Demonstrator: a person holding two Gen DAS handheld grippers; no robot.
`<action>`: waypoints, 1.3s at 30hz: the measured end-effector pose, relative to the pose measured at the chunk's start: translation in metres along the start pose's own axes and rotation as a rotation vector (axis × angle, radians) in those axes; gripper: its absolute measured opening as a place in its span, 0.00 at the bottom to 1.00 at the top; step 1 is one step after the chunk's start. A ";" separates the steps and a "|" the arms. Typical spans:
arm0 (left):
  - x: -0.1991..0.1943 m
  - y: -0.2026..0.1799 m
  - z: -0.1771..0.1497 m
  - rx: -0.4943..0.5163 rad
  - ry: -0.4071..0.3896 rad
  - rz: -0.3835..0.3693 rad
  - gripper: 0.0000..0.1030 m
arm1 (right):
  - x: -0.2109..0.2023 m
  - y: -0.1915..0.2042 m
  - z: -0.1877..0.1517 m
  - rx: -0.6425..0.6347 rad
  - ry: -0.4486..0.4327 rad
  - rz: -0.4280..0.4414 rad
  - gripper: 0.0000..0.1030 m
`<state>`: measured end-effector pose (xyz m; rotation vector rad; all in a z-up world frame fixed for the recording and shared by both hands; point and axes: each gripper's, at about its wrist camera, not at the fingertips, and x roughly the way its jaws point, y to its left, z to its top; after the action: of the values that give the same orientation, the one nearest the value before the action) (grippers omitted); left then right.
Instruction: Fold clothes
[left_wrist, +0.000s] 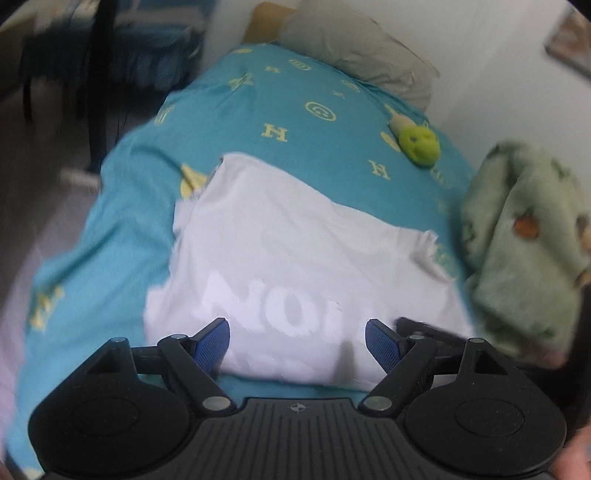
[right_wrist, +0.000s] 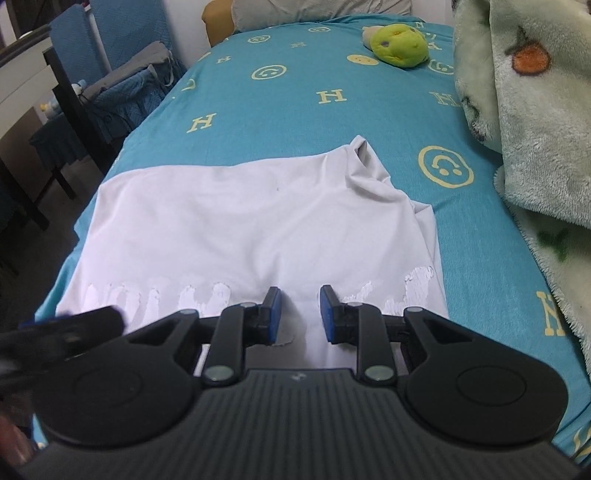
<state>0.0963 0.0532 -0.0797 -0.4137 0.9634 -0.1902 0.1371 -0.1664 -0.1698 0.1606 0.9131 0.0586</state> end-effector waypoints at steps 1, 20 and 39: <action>-0.002 0.004 -0.003 -0.048 0.012 -0.023 0.80 | 0.000 -0.001 0.001 0.006 0.002 0.001 0.25; 0.026 0.067 0.003 -0.526 -0.087 -0.273 0.61 | -0.031 -0.023 0.007 0.277 -0.099 0.148 0.29; 0.031 0.079 0.006 -0.582 -0.083 -0.248 0.19 | 0.020 -0.043 -0.046 1.013 0.162 0.542 0.89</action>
<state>0.1170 0.1162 -0.1333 -1.0701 0.8745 -0.1119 0.1122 -0.2008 -0.2204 1.3598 0.9704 0.1076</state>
